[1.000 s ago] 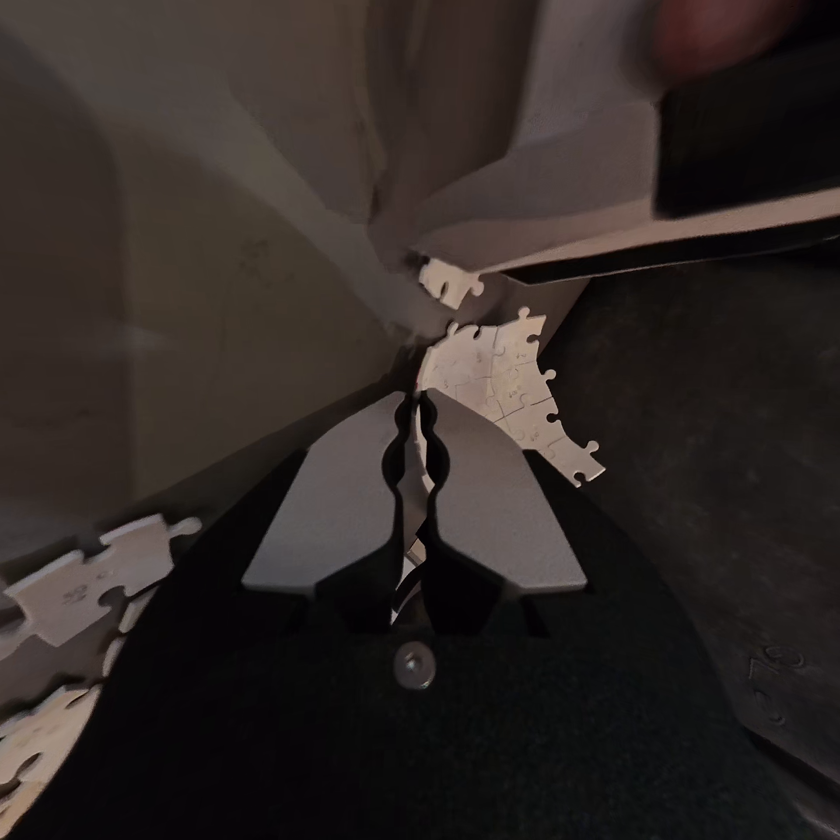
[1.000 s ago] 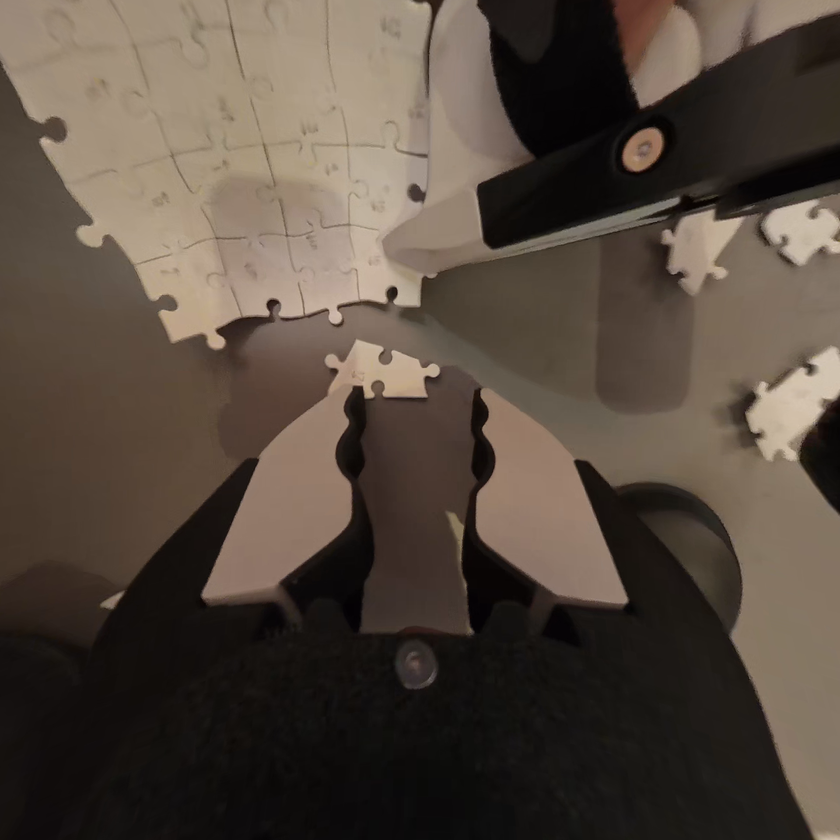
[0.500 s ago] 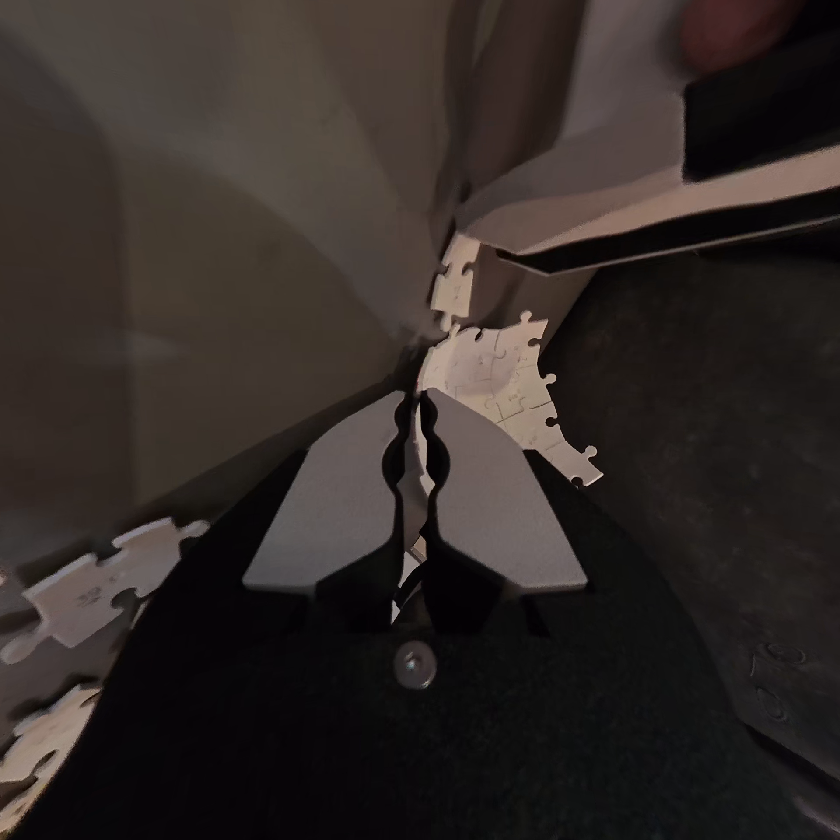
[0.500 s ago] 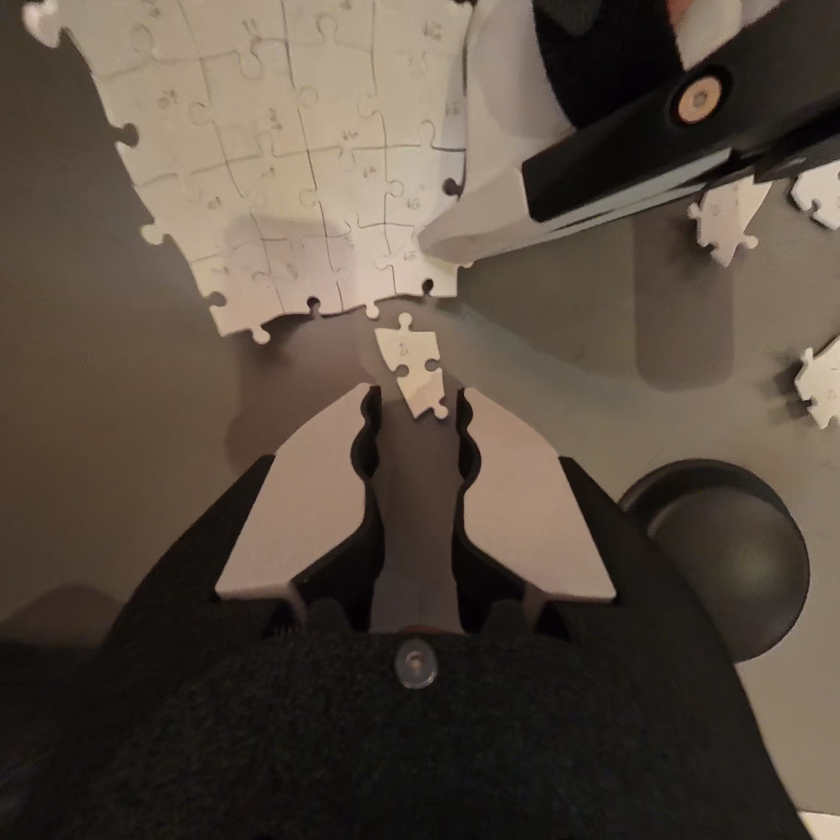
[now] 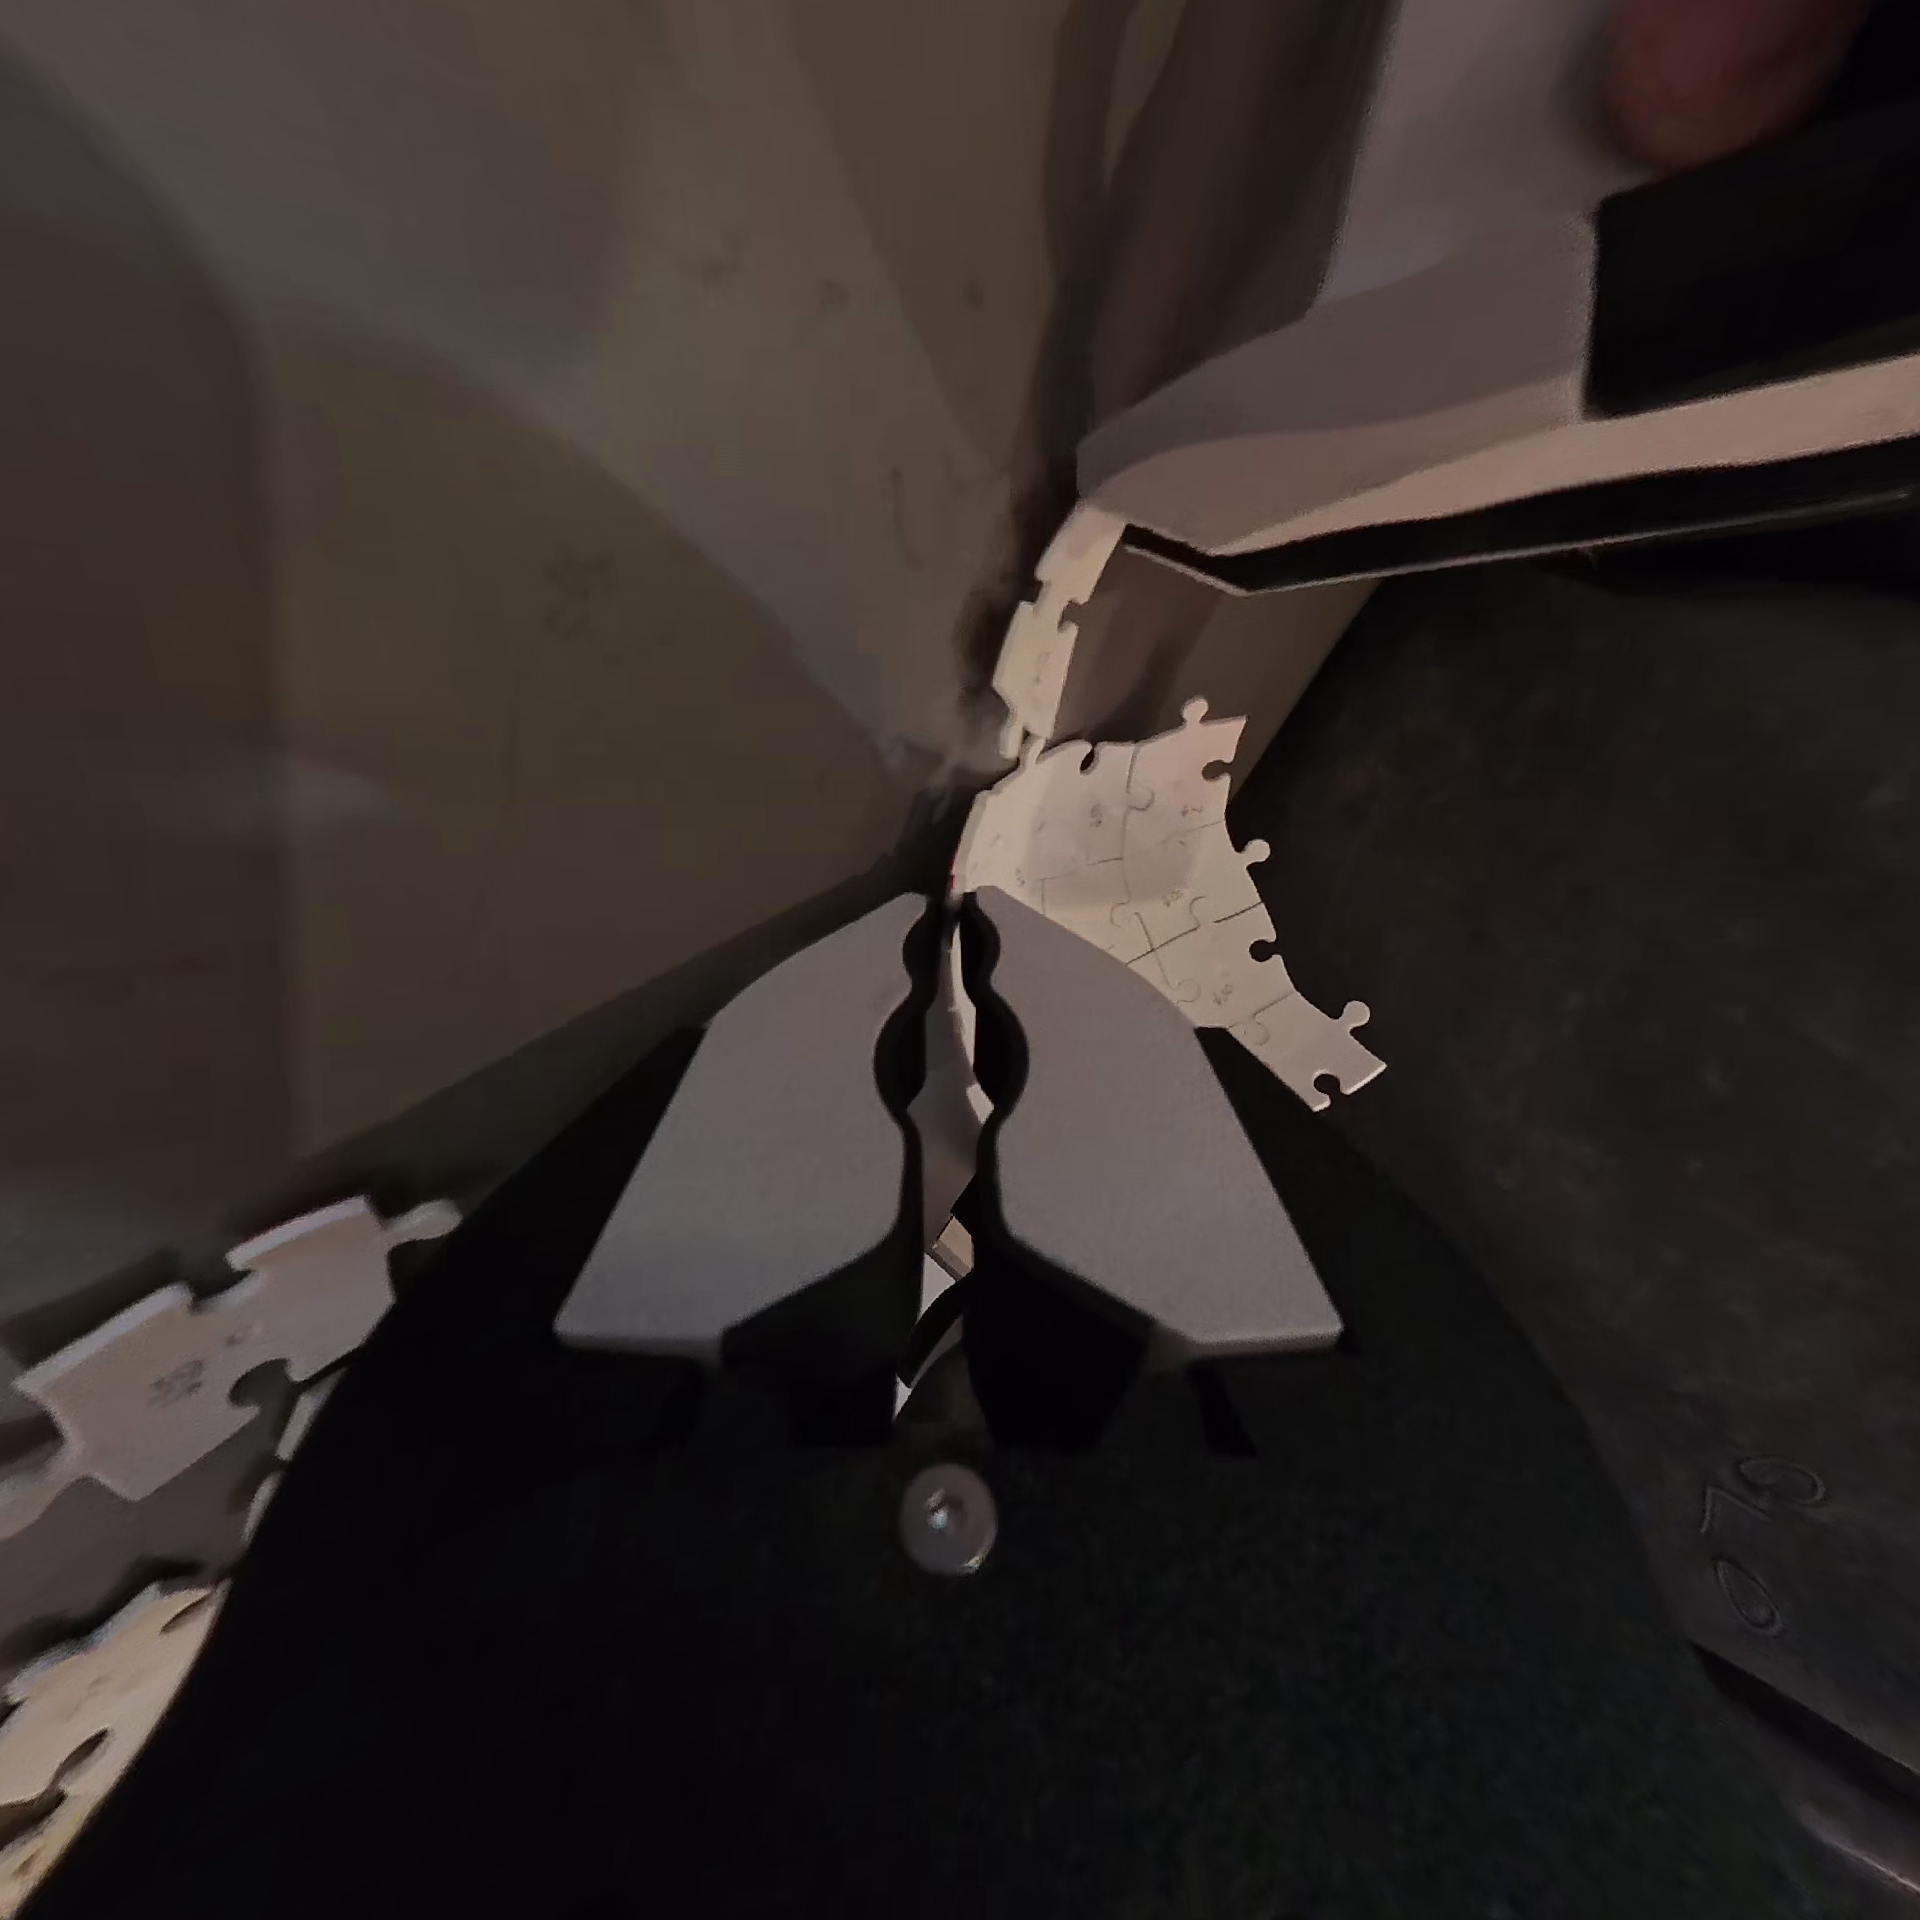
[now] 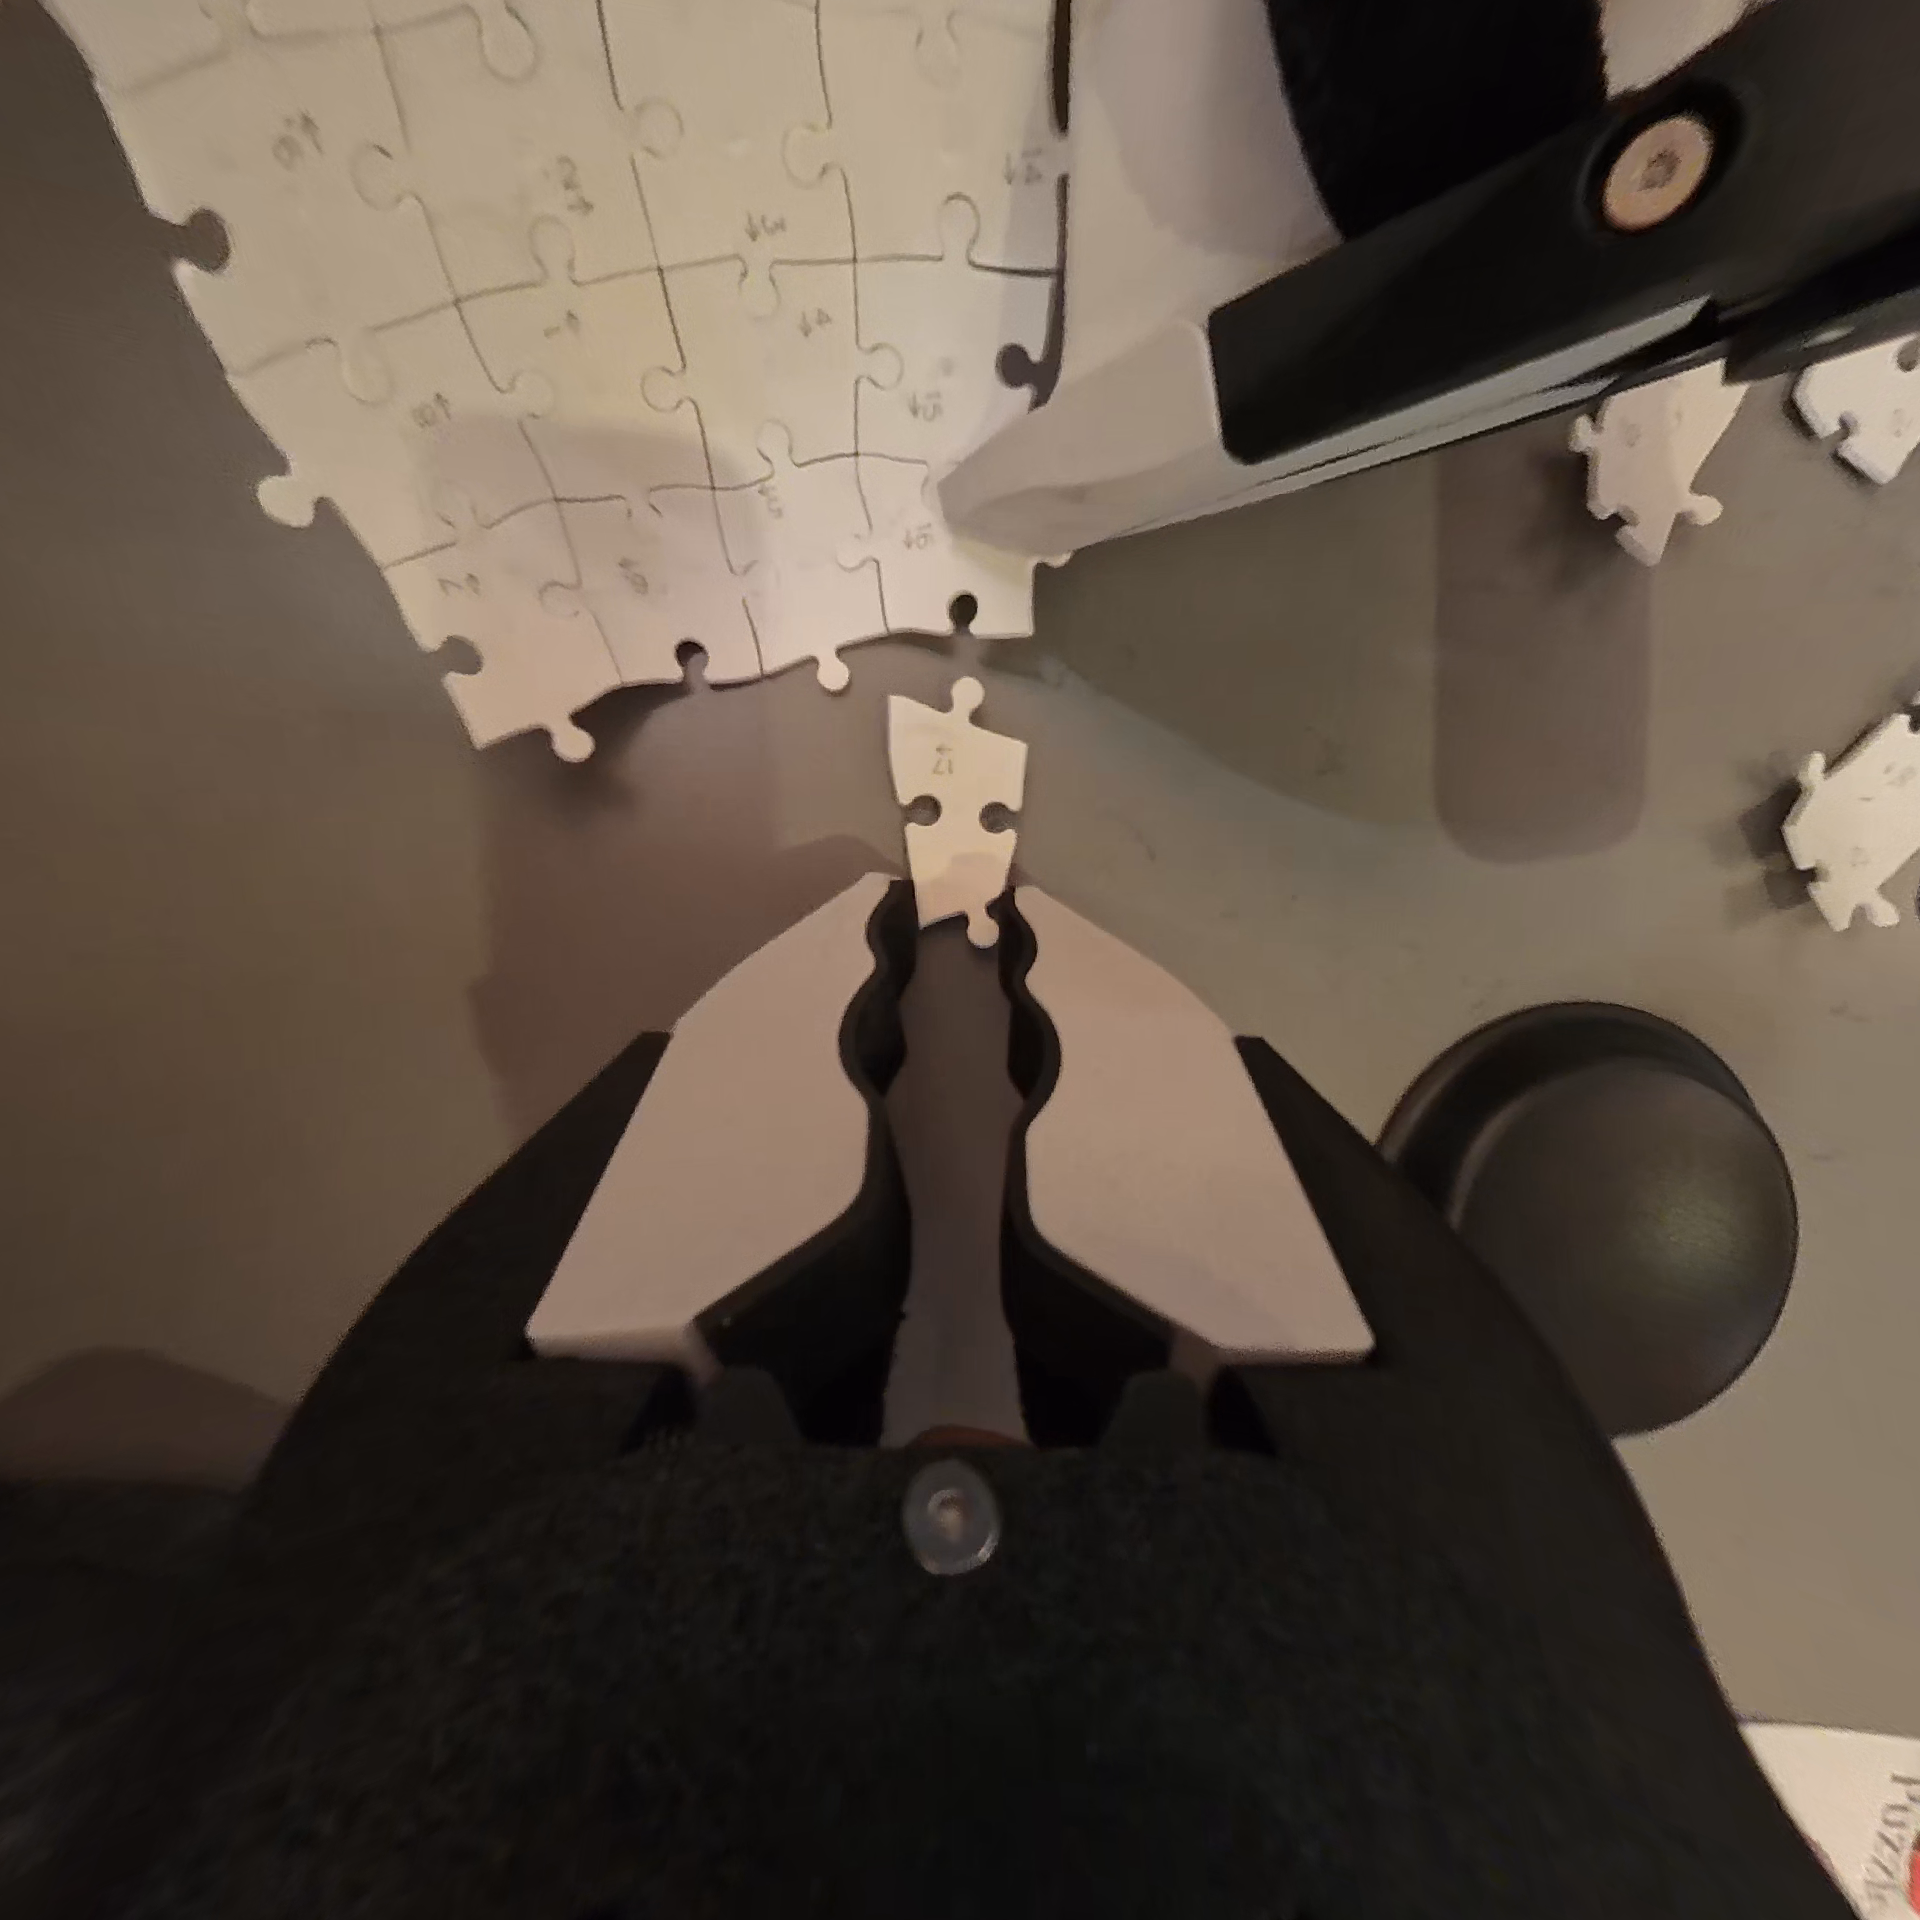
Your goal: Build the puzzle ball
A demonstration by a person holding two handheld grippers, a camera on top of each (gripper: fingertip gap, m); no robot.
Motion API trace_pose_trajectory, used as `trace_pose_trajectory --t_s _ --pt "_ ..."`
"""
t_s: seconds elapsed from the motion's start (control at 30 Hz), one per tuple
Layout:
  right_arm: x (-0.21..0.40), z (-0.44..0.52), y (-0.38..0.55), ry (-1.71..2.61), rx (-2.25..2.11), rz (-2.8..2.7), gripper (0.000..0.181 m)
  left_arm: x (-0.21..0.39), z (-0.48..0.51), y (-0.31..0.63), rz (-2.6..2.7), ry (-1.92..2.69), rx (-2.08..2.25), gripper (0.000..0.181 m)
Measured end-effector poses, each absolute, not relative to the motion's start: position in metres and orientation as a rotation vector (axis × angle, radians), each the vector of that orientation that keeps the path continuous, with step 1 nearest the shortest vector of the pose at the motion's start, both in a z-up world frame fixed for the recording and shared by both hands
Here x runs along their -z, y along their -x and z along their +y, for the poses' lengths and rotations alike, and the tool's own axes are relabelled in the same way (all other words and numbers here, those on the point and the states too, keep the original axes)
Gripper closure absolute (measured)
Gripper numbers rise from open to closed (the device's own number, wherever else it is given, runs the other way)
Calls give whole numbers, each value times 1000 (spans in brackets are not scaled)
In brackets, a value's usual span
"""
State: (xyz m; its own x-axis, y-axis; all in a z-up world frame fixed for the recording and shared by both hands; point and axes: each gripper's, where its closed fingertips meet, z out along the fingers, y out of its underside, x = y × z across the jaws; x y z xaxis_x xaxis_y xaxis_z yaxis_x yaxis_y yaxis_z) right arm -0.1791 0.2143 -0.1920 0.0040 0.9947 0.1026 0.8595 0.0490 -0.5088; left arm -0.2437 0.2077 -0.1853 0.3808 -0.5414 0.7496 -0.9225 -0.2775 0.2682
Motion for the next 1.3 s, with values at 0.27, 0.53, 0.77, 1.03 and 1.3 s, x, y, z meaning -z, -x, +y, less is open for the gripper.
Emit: trace_pose_trajectory --t_s 0.27,0.53,0.77,1.03,1.3 --pt "171 218 184 1853 -364 -1828 166 186 208 243 -1232 -1932 -687 179" --pt "185 210 189 1919 -302 -1814 166 188 209 242 -1187 -1889 -656 178" --pt "187 212 186 1936 -255 -1875 166 187 210 242 -1194 -1862 -581 178" --pt "193 210 188 1953 -259 -1913 166 187 209 240 -1182 -1864 -560 177" --pt "195 212 187 1989 -285 -1873 164 188 209 239 -1177 -1863 -550 177"
